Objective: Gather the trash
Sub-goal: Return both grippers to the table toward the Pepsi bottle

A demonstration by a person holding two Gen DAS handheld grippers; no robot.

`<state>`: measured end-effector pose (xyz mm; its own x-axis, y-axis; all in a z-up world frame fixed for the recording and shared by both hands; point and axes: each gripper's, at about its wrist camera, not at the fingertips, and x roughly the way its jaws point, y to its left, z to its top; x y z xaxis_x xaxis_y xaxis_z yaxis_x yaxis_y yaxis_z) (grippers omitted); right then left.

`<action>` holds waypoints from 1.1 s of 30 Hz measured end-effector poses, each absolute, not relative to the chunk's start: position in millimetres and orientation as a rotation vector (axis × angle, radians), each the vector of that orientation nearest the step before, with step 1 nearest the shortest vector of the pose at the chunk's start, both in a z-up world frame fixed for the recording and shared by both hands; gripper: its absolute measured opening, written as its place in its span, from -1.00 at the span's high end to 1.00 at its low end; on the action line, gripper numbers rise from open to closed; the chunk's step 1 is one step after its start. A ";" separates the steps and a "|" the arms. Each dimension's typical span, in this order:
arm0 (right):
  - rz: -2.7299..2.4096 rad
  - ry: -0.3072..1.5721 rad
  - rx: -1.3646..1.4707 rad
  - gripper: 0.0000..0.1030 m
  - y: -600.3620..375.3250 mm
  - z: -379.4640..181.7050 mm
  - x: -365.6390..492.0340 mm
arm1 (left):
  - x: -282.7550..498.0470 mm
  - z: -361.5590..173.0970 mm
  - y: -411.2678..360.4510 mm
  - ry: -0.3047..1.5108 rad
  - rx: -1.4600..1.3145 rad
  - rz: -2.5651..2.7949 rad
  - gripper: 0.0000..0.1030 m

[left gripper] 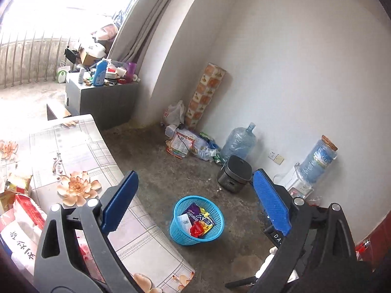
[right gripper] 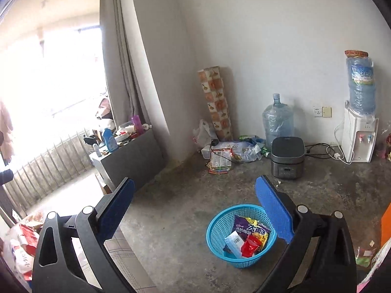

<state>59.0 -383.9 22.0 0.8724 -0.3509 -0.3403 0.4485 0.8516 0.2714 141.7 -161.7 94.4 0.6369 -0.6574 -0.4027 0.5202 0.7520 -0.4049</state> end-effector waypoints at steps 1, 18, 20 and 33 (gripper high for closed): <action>-0.390 0.275 0.386 -0.87 -378.9 27.2 56.4 | 137.5 96.3 -142.4 0.541 -0.264 -0.675 -0.76; 0.208 0.722 0.441 -0.75 -220.9 -19.0 111.8 | 67.1 5.4 79.7 0.672 -0.321 -0.472 -0.76; 0.225 0.772 0.450 -0.67 -210.1 -26.9 115.4 | 64.6 -5.2 79.9 0.688 -0.325 -0.479 -0.76; 0.447 0.749 0.352 -0.26 -156.3 -1.0 116.1 | 77.2 -26.1 110.5 0.680 -0.377 -0.430 -0.31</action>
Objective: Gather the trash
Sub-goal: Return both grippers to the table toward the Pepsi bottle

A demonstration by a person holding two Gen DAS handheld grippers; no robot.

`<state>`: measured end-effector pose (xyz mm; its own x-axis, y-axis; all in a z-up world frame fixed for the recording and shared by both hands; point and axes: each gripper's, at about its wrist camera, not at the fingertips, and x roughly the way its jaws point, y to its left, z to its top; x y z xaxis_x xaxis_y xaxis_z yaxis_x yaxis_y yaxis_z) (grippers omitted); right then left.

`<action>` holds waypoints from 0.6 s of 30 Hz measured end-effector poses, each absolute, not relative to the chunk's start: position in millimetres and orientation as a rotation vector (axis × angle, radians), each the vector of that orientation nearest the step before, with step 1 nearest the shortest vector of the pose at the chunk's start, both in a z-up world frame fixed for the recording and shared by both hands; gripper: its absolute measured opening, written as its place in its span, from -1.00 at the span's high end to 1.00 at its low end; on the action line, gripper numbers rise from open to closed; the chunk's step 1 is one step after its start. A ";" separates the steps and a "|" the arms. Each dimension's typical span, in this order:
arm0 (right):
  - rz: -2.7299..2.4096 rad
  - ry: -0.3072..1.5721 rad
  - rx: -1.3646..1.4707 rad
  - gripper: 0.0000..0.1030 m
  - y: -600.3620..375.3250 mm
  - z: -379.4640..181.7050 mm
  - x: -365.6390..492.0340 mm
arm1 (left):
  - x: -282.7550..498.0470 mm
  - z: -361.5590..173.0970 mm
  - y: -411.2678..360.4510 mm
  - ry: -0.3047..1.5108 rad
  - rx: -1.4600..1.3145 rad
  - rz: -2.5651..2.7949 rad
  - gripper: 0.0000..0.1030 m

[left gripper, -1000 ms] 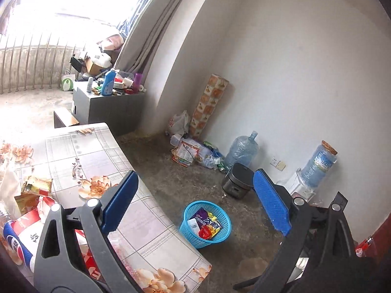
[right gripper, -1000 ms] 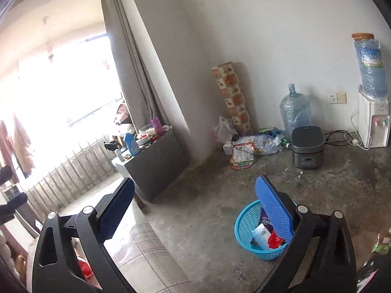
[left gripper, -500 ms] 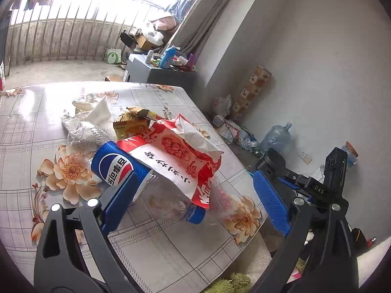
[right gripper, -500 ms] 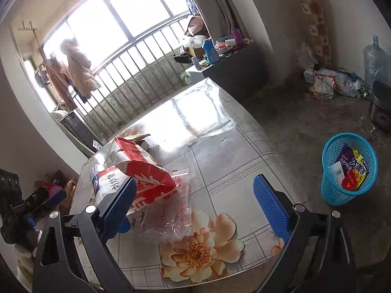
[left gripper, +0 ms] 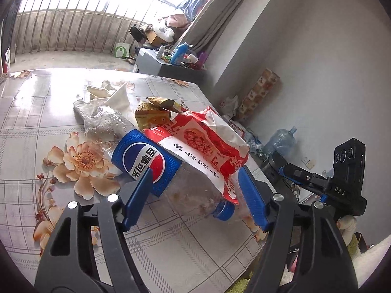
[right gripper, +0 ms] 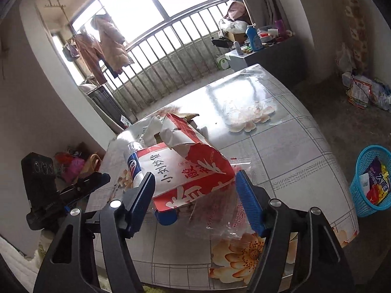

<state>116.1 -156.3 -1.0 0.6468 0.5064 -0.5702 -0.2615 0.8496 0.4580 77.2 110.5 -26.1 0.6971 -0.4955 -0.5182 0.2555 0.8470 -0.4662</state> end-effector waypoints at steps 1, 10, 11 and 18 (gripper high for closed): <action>0.475 0.751 0.335 -0.23 -149.0 -0.3 117.2 | 78.9 -27.8 116.3 0.686 -0.389 -0.419 -0.30; 0.760 0.828 0.149 -0.05 -49.0 -5.6 134.8 | 84.4 -38.7 153.3 0.698 -0.420 -0.299 -0.20; 0.788 0.838 0.121 -0.02 -38.7 -8.0 131.7 | 84.8 -39.9 156.3 0.699 -0.420 -0.289 -0.20; 0.741 0.879 0.000 0.01 -13.1 -14.8 135.4 | 86.9 -50.9 170.0 0.723 -0.444 -0.266 -0.09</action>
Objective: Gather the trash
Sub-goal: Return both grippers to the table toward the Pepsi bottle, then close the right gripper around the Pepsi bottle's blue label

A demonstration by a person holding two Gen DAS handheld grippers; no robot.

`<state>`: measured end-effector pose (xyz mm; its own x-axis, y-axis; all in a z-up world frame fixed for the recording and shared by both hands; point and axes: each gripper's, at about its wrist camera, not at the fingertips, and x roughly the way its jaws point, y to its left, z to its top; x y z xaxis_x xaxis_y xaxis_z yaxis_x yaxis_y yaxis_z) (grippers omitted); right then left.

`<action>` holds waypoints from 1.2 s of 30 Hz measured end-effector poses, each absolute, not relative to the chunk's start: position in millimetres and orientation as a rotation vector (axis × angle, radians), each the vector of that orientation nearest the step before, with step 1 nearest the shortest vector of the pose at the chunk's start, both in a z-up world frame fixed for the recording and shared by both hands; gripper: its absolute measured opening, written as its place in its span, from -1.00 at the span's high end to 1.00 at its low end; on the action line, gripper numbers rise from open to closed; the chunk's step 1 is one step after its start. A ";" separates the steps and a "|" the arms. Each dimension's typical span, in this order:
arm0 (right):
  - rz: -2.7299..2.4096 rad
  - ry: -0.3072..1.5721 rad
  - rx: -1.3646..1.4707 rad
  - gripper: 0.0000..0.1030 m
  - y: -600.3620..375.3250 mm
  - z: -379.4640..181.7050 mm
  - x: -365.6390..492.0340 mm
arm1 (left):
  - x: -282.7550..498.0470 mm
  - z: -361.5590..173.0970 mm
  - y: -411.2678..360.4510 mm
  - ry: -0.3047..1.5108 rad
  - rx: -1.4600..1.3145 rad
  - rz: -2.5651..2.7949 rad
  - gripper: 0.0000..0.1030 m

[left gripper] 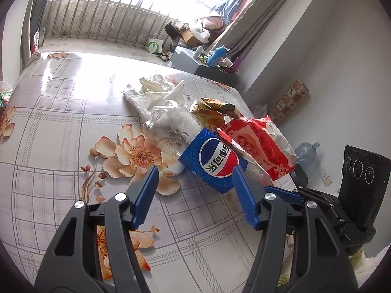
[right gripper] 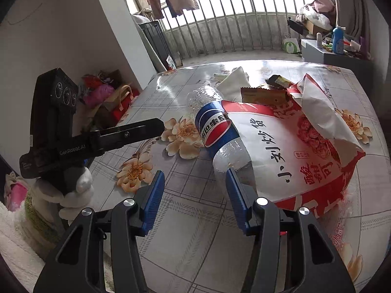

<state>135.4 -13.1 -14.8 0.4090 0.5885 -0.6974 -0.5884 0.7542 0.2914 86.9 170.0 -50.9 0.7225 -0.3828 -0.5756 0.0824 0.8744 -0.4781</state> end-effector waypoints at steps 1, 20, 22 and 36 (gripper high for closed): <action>0.722 0.881 -0.004 0.01 -13.1 -14.0 138.1 | 87.6 -53.0 171.3 0.729 -0.450 -0.267 -0.08; 0.645 0.883 -0.164 -0.28 34.7 -6.1 172.6 | 89.7 -80.1 200.2 0.810 -0.516 -0.201 0.31; 0.639 0.880 -0.192 -0.32 38.0 -6.9 172.6 | 90.5 -81.0 201.8 0.813 -0.524 -0.186 0.31; 0.763 0.952 -0.088 -0.32 30.3 1.5 168.2 | 86.2 -84.8 216.2 0.827 -0.541 -0.126 0.31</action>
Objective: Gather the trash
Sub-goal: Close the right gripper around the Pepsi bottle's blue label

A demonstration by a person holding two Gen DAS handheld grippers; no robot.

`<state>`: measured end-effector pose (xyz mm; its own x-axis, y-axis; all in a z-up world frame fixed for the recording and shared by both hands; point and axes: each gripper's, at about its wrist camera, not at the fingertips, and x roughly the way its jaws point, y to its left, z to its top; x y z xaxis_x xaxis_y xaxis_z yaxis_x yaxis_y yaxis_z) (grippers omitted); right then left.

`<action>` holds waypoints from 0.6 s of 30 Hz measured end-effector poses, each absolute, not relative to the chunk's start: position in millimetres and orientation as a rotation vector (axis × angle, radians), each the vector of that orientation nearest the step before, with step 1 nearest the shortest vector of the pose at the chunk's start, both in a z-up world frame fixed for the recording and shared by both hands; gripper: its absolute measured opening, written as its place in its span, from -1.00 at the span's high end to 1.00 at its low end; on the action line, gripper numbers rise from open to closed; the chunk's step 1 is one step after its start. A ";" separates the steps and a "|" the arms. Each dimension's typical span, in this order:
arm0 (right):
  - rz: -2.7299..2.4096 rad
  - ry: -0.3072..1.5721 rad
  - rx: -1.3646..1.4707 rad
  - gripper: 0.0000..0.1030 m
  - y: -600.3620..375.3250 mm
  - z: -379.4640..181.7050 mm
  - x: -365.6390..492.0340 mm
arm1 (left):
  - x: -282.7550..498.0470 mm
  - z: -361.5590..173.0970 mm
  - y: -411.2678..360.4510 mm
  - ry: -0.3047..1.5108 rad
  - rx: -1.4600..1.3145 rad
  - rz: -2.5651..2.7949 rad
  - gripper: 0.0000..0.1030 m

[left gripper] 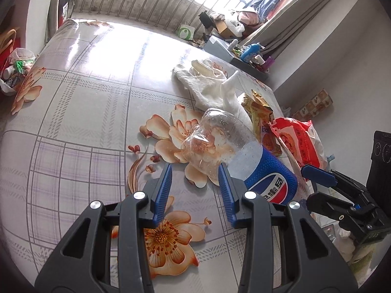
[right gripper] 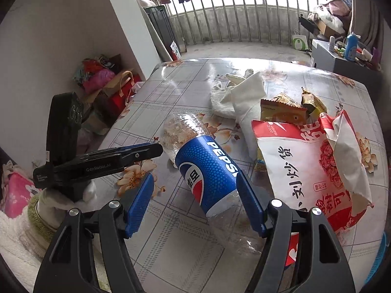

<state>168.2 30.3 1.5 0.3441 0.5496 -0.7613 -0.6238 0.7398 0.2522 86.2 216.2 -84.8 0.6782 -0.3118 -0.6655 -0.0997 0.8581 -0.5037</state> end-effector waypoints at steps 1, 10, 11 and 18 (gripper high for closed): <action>0.747 0.970 -0.084 -0.32 29.4 -2.4 174.2 | 85.8 -84.5 215.4 0.830 -0.538 -0.126 0.31; 0.857 1.165 -0.031 -0.32 41.7 -22.4 161.9 | 85.3 -89.6 220.6 0.846 -0.555 -0.095 0.31; 0.868 1.173 -0.025 -0.32 44.1 -24.4 157.3 | 85.5 -90.2 220.4 0.848 -0.554 -0.094 0.31; 0.828 1.267 0.095 -0.22 51.4 -56.0 160.8 | 86.5 -95.8 211.1 0.869 -0.557 -0.112 0.35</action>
<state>160.8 51.4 -56.0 0.0582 0.5948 -0.8018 -0.4957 0.7144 0.4939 86.5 211.1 -95.8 0.6491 -0.3138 -0.6929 -0.1284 0.8526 -0.5065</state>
